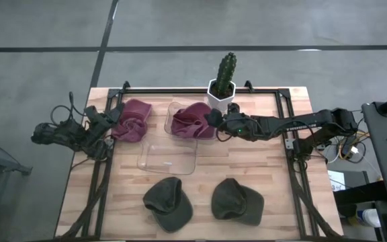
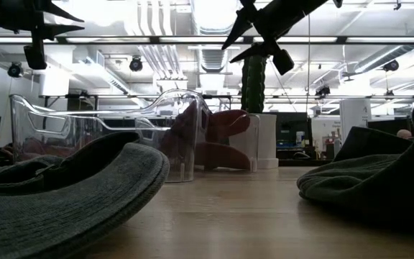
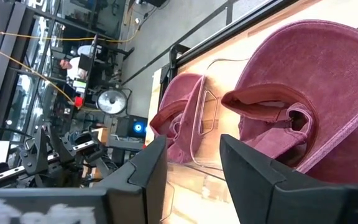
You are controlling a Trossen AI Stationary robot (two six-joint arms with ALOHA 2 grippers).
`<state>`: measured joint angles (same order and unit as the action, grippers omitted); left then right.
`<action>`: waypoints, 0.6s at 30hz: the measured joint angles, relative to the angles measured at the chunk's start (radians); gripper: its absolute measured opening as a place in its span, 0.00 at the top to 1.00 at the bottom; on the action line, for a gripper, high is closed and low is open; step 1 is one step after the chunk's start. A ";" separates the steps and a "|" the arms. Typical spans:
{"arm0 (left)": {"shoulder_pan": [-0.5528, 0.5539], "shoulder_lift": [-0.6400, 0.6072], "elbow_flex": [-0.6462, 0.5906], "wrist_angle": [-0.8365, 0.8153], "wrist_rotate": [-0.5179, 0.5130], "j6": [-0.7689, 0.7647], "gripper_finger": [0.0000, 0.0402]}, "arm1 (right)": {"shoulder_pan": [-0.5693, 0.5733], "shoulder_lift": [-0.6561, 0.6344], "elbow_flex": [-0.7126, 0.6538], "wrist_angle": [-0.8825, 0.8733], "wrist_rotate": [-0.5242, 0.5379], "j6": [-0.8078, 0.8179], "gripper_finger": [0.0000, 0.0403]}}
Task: Pick & Place hat
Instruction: Put the right red cap into the top transparent bin
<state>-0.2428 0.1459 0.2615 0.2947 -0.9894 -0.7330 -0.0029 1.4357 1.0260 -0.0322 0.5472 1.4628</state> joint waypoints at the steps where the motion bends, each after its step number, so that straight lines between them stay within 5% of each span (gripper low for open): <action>1: 0.000 0.000 0.000 0.000 0.000 0.000 0.89 | 0.000 0.000 0.000 0.000 0.000 0.001 0.64; 18: 0.000 0.000 0.000 0.000 0.000 0.000 0.89 | 0.000 0.000 0.000 0.000 0.000 -0.001 0.65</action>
<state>-0.2424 0.1459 0.2615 0.2947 -0.9894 -0.7326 -0.0029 1.4357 1.0260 -0.0322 0.5472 1.4620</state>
